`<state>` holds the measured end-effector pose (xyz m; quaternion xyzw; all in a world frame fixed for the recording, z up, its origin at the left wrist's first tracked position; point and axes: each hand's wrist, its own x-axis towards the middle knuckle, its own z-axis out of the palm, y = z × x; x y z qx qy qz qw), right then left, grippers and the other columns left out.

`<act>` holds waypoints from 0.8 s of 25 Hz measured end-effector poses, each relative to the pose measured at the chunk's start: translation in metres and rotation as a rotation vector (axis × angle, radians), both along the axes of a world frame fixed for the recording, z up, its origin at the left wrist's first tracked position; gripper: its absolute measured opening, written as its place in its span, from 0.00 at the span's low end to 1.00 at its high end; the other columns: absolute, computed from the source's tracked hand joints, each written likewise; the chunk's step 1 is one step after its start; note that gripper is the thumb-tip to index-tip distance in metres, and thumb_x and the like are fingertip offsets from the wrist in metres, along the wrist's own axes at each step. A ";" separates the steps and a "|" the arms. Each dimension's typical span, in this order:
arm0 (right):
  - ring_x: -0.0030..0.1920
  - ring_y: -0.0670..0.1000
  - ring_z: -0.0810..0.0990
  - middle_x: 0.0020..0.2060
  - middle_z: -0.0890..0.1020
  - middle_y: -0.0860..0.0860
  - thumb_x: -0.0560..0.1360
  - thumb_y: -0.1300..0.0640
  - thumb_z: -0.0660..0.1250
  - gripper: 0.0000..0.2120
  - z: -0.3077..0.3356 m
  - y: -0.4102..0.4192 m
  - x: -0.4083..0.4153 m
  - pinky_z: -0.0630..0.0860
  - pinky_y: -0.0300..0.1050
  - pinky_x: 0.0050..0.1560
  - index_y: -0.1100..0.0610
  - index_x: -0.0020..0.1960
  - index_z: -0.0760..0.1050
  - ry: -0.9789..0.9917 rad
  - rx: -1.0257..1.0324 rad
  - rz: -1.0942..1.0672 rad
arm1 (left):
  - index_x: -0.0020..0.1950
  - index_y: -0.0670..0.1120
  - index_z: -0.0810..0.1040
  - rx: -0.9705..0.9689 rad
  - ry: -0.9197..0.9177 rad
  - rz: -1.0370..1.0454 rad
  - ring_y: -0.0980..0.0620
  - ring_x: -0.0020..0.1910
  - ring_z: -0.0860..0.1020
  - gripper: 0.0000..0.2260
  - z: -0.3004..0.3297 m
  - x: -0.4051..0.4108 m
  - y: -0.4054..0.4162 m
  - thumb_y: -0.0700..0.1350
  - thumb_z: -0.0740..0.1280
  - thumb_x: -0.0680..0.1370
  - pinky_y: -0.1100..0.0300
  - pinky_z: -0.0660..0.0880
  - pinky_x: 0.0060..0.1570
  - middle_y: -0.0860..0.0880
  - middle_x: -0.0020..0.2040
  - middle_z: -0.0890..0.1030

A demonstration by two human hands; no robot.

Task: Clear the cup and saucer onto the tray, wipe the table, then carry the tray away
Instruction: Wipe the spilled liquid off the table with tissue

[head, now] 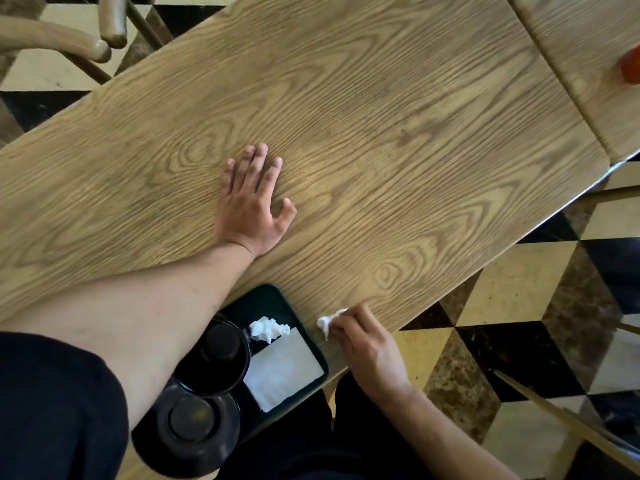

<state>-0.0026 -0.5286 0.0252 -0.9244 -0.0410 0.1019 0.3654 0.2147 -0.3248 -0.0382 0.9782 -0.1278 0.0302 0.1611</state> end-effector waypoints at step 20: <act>0.45 0.54 0.78 0.44 0.79 0.53 0.75 0.65 0.72 0.03 -0.009 -0.049 0.055 0.77 0.51 0.48 0.59 0.46 0.83 -0.026 -0.194 -0.348 | 0.78 0.43 0.70 -0.002 0.001 -0.006 0.41 0.82 0.60 0.30 0.002 0.001 -0.001 0.54 0.64 0.77 0.41 0.52 0.81 0.40 0.81 0.64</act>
